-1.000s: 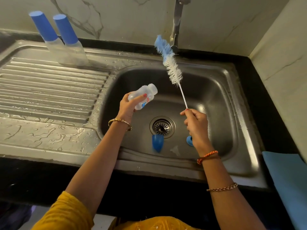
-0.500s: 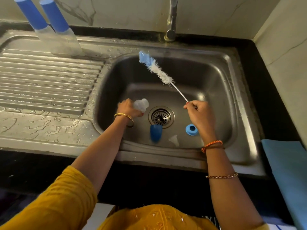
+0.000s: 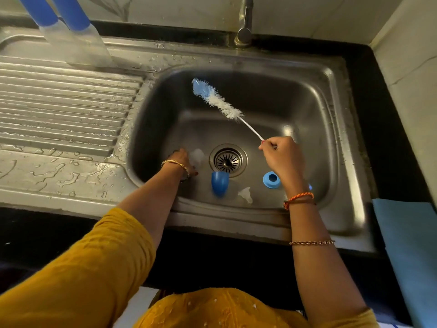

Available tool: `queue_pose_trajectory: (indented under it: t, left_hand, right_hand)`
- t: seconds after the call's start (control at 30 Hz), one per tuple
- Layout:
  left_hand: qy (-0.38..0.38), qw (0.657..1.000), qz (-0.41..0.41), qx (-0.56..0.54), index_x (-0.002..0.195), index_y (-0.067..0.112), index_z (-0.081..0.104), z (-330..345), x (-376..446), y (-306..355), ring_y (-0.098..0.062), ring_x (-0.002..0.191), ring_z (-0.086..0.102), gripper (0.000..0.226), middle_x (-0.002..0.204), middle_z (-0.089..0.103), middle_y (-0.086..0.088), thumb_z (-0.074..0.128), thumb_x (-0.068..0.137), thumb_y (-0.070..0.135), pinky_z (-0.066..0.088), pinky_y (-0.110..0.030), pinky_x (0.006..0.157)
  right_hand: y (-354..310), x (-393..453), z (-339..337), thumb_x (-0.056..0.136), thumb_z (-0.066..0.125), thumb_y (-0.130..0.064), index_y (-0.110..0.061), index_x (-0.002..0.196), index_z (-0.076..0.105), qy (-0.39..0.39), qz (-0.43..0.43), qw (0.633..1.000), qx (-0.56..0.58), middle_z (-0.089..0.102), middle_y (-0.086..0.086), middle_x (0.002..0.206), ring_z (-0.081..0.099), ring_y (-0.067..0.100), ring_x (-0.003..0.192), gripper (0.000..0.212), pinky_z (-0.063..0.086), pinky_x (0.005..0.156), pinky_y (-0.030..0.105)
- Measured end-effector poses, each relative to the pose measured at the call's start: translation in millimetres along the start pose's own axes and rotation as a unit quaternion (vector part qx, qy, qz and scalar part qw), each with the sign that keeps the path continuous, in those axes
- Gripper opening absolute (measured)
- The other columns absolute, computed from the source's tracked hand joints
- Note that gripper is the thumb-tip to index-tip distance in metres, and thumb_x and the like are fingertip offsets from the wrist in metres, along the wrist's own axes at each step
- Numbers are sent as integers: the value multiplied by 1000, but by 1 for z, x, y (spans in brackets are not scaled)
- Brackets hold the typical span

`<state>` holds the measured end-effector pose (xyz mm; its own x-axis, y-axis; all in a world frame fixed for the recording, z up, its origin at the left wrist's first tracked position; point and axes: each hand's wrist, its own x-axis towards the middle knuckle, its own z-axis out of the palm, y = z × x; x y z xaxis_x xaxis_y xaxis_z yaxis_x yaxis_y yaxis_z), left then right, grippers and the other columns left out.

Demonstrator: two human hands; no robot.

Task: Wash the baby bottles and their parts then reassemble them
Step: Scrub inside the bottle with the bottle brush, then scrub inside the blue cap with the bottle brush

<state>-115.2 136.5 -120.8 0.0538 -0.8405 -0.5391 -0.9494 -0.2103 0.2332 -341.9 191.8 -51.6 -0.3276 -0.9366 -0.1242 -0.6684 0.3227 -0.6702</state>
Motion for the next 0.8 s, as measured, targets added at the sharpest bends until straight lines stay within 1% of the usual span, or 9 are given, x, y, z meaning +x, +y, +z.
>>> queue_pose_trajectory:
  t: [0.1,0.17,0.23,0.4,0.5,0.57,0.63,0.73,0.8]
  left_hand:
    - [1,1000,1,1,131,3,38,1,0,1,-32,116,51,81,128,50,-18,80,67,33,45,-40,95]
    - [19,1000,5,-8,136,2,29,0,0,4,-34,121,45,93,133,42,-19,82,65,33,40,-40,98]
    - [35,999,17,-15,137,2,26,-1,-1,6,-34,124,41,99,135,39,-20,84,62,34,39,-41,101]
    - [69,996,60,-21,137,1,26,-6,-4,13,-32,126,37,97,138,35,-18,82,65,35,37,-40,103]
    - [103,990,96,-12,138,3,28,-9,-10,21,-32,128,33,90,139,33,-17,78,70,35,35,-40,104]
    - [129,982,135,-30,136,7,35,-10,-15,31,-31,126,35,78,138,36,-14,75,74,32,35,-38,102]
    - [134,972,188,-42,129,8,46,-9,-19,48,-29,121,41,61,133,43,-13,72,77,28,35,-34,99]
    - [82,958,272,-25,118,5,57,0,-24,88,-26,113,51,44,120,56,-12,69,81,24,37,-28,91]
    - [36,949,313,-12,118,4,57,13,-30,116,-25,111,53,43,119,58,-11,69,81,21,38,-27,89]
  right_hand:
    - [0,-1,-1,88,47,-26,-13,82,69,-7,6,1000,-2,58,7,66,58,33,72,27,38,60,31]
    - [-1,-2,-1,88,46,-25,-12,82,69,-9,11,1000,-6,63,10,71,58,33,73,27,41,61,32]
    - [-2,-3,-2,87,46,-24,-11,82,69,-11,17,1000,-10,65,10,75,59,33,74,26,45,64,33]
    - [-4,-6,-4,84,46,-19,-8,84,69,-14,31,999,-9,66,14,78,59,36,78,25,47,66,34]
    - [-6,-9,-7,82,45,-17,-5,85,68,-7,50,999,5,67,14,79,60,36,81,25,46,66,33]
    - [-7,-11,-12,82,46,-17,-7,82,67,13,64,998,21,66,9,77,59,32,78,24,44,66,33]
    - [-8,-15,-22,84,45,-16,-11,81,65,52,75,996,21,60,3,75,53,25,74,21,38,63,29]
    - [-6,-20,-34,84,44,-14,-16,76,60,95,71,993,10,52,1,70,47,21,69,18,31,62,25]
    - [-6,-24,-38,85,44,-14,-14,78,62,98,61,993,-8,55,2,72,46,21,68,19,29,61,25]
